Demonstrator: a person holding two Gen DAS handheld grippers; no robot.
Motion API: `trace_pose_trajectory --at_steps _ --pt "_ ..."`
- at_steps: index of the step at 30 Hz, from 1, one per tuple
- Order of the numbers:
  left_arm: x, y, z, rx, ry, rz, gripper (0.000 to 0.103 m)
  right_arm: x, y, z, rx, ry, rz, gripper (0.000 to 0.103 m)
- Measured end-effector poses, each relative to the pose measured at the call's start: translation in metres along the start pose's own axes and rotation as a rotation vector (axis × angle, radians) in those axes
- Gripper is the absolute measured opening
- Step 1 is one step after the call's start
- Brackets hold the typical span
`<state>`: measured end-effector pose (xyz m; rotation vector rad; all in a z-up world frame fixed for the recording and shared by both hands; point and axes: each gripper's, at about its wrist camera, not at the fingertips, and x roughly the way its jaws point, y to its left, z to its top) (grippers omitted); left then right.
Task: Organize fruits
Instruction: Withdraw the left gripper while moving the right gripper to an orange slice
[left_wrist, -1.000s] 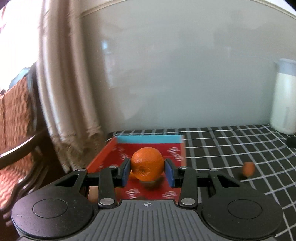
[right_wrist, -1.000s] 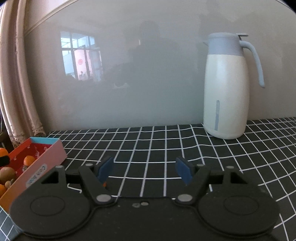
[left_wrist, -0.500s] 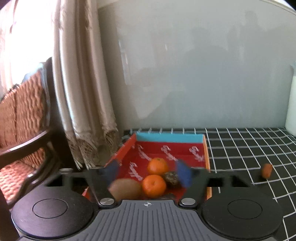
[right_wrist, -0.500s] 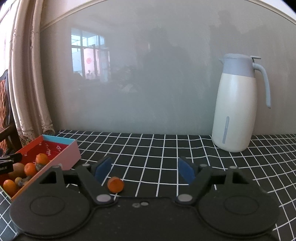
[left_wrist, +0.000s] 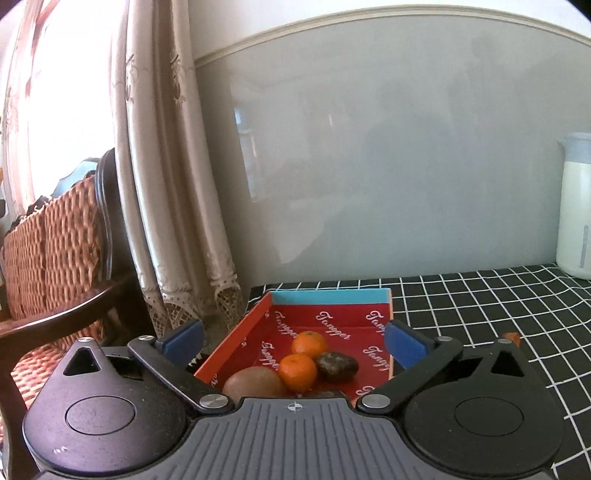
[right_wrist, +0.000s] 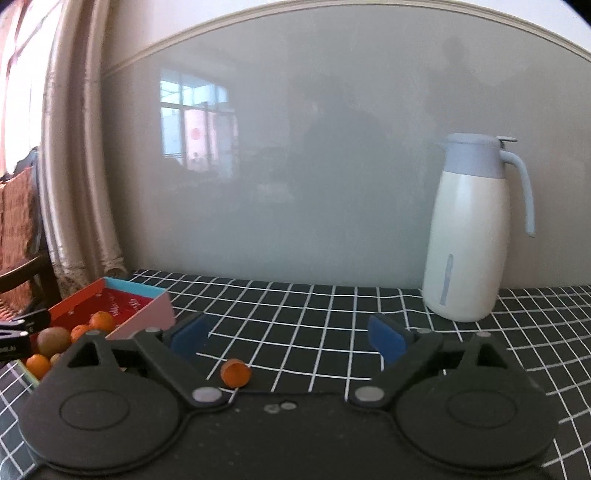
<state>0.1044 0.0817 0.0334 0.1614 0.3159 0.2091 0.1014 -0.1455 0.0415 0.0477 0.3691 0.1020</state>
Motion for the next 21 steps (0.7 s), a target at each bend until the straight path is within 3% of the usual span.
trace_pose_trajectory --at_steps 3,6,10,21 --pt "-0.007 0.000 -0.007 -0.022 0.019 -0.010 0.103 -0.003 0.001 0.000 -0.024 -0.011 0.023 0.094" --pt "-0.015 0.002 -0.011 -0.036 0.031 -0.012 0.103 -0.007 0.007 0.000 -0.065 -0.031 0.042 0.102" --pt "-0.017 0.006 -0.014 -0.032 0.025 -0.007 0.103 -0.007 0.020 -0.005 -0.138 -0.046 0.074 0.102" --pt "0.003 0.026 -0.018 -0.072 0.067 0.007 0.103 0.028 0.054 -0.022 -0.232 0.044 0.113 0.103"
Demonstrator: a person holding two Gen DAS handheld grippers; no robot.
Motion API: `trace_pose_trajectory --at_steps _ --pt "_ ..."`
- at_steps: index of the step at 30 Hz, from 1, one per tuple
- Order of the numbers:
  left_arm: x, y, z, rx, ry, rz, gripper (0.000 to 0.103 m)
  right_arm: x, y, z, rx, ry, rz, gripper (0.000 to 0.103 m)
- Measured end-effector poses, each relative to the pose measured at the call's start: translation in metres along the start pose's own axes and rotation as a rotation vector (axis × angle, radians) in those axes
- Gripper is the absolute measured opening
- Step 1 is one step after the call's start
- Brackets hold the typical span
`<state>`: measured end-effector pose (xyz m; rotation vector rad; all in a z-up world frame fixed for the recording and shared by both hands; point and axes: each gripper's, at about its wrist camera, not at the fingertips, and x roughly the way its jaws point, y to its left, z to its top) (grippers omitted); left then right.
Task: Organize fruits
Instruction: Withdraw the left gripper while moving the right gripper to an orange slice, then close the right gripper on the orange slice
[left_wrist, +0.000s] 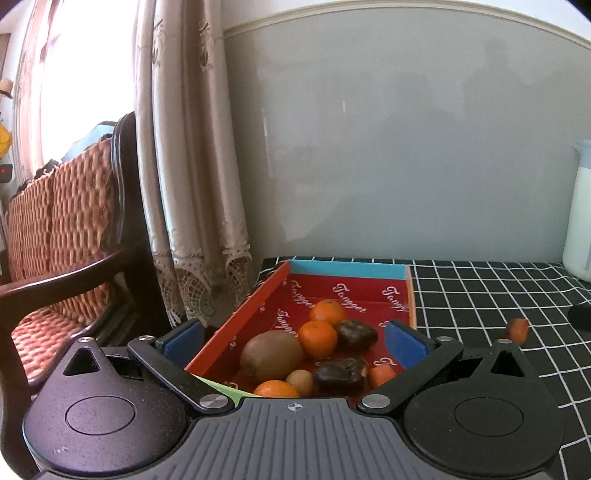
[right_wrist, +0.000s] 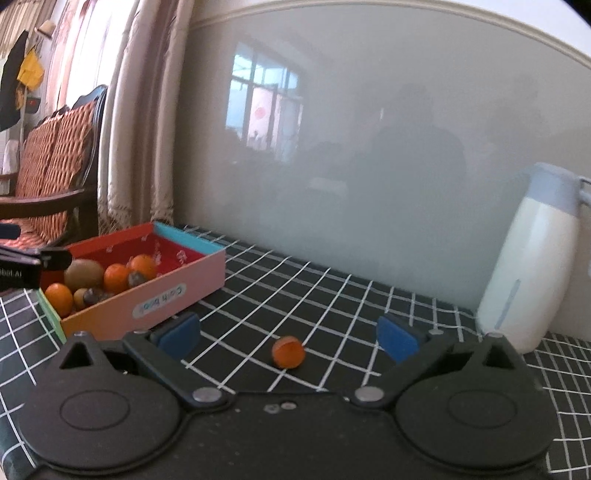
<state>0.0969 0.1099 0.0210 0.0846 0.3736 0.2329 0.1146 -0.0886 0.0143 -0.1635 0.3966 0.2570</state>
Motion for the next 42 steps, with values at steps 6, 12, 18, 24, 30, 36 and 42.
trace_pose_trajectory --at_steps 6,12,18,24,30,36,42 --pt "0.003 0.009 0.000 -0.007 -0.001 0.009 0.103 0.014 0.011 -0.004 -0.018 0.050 0.007 0.103" --pt "0.006 0.016 0.000 -0.005 0.004 0.018 0.103 0.026 0.009 -0.007 0.014 0.065 -0.001 0.103" --pt "0.008 0.020 -0.001 -0.004 0.006 0.025 0.103 0.041 0.002 -0.008 0.065 0.090 -0.014 0.100" --pt "0.011 0.024 -0.003 0.008 0.008 0.034 0.103 0.060 -0.002 -0.007 0.086 0.132 -0.013 0.085" --pt "0.018 0.033 -0.005 0.008 0.021 0.051 0.103 0.078 -0.001 -0.009 0.092 0.174 -0.004 0.072" --pt "0.019 0.043 -0.006 0.003 0.025 0.062 0.103 0.094 0.002 -0.012 0.094 0.205 -0.003 0.066" --pt "0.018 0.049 -0.008 0.003 0.026 0.059 0.103 0.105 0.003 -0.015 0.108 0.234 -0.021 0.056"
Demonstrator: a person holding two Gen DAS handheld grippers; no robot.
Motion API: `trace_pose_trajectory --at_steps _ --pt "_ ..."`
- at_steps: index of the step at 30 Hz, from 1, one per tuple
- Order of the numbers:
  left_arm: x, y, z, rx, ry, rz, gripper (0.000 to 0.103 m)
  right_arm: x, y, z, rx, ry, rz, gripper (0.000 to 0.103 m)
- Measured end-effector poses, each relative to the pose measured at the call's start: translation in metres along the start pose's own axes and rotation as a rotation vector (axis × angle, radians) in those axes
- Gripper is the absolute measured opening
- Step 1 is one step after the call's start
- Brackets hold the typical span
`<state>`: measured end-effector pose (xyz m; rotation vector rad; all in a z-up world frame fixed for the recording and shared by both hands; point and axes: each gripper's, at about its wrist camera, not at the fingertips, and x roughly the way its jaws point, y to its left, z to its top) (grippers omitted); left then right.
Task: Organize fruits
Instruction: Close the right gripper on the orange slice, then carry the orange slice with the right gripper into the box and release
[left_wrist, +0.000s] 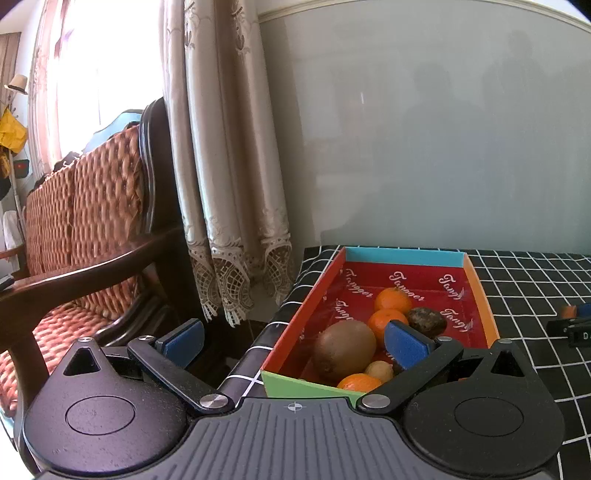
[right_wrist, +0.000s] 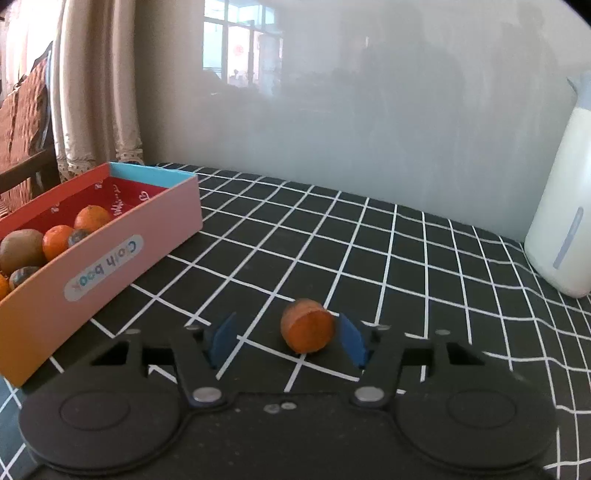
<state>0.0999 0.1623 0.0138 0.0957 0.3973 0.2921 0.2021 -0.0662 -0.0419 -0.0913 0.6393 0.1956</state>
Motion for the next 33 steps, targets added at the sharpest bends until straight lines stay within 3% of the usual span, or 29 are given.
trace_pose_trajectory --at_steps 6,7,14,22,33 --pt "0.001 0.005 -0.001 -0.005 0.003 0.006 0.103 0.008 -0.001 0.000 0.014 0.020 -0.020 0.041" --pt "0.001 0.007 -0.001 -0.007 0.004 0.006 0.103 0.009 -0.001 0.000 0.018 0.019 -0.021 0.031" --pt "0.000 0.008 -0.002 -0.007 0.003 0.007 0.103 0.001 -0.001 0.005 0.029 -0.001 -0.028 0.031" --pt "-0.001 0.009 -0.001 -0.010 0.001 0.005 0.103 -0.044 0.011 0.022 0.009 -0.091 -0.015 0.031" --pt "-0.005 0.008 -0.002 -0.020 -0.001 0.003 0.103 -0.092 0.054 0.042 -0.016 -0.201 0.090 0.031"
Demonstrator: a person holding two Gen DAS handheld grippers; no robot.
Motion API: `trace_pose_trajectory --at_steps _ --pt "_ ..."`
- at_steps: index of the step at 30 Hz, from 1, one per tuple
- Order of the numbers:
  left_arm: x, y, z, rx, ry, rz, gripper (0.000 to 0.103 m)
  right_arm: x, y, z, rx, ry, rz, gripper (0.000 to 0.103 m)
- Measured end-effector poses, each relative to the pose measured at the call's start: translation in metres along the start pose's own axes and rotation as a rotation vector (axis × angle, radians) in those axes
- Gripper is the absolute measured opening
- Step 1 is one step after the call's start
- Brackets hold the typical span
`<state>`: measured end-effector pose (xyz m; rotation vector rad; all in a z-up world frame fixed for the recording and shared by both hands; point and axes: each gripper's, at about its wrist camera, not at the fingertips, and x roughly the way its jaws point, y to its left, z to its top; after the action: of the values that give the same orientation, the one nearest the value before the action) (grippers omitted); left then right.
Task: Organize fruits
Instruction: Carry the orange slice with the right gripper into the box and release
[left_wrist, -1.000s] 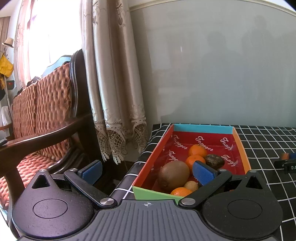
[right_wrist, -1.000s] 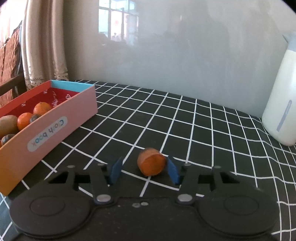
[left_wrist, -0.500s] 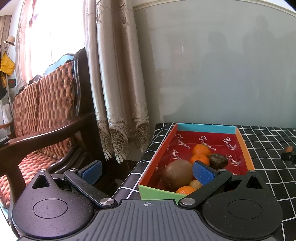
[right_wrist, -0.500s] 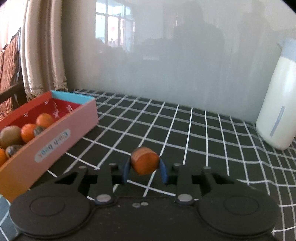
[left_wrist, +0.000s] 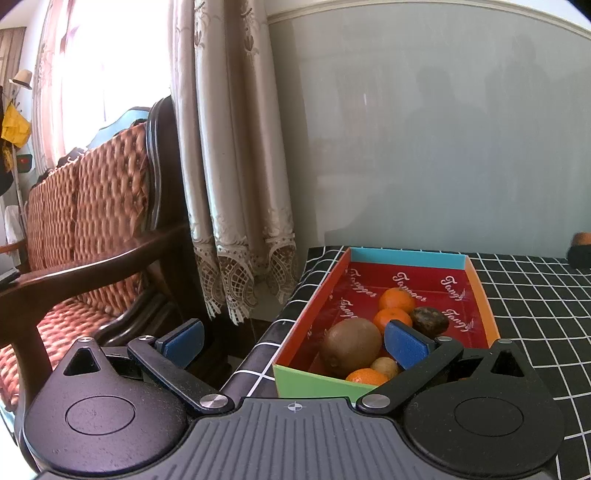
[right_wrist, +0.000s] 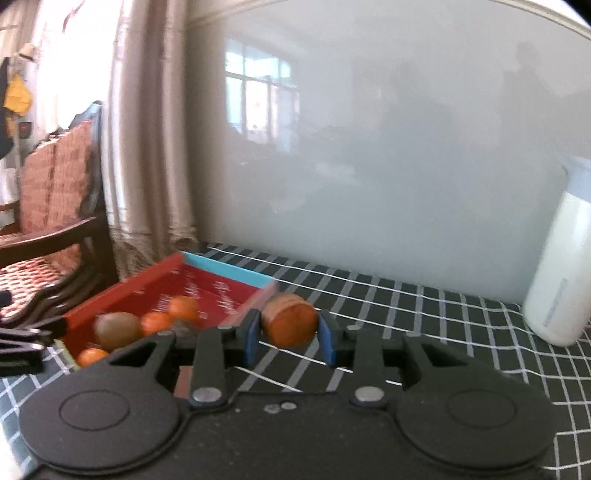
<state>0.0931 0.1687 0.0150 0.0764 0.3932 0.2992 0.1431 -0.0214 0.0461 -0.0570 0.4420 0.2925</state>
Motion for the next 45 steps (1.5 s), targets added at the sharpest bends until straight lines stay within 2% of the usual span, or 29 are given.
trace_pose_trajectory --at_steps 9,16,24,27,29,31,40,45 --pt "-0.005 0.003 -0.001 0.006 -0.008 0.006 0.103 0.019 0.054 0.002 -0.050 -0.018 0.081 0.031" --pt "-0.005 0.019 -0.005 0.000 0.000 0.029 0.103 0.045 0.074 -0.004 -0.057 0.017 0.084 0.031" --pt "-0.004 0.028 -0.005 -0.011 -0.002 0.028 0.103 0.054 0.079 -0.013 -0.090 0.039 0.064 0.032" --pt "-0.005 0.026 -0.005 -0.008 -0.001 0.023 0.103 0.056 0.081 -0.012 -0.111 0.042 0.057 0.037" --pt "-0.005 0.024 -0.005 -0.006 -0.001 0.020 0.103 0.055 0.081 -0.011 -0.124 0.041 0.041 0.056" --pt "-0.006 0.021 -0.004 -0.004 -0.004 0.016 0.103 0.039 0.075 -0.007 -0.112 -0.011 0.022 0.065" --pt "-0.023 0.001 0.001 0.000 -0.034 -0.042 0.103 -0.042 0.028 0.009 -0.021 -0.163 -0.042 0.066" --pt "-0.048 -0.016 0.004 -0.012 -0.074 -0.095 0.103 -0.078 0.012 -0.014 -0.023 -0.199 -0.081 0.070"
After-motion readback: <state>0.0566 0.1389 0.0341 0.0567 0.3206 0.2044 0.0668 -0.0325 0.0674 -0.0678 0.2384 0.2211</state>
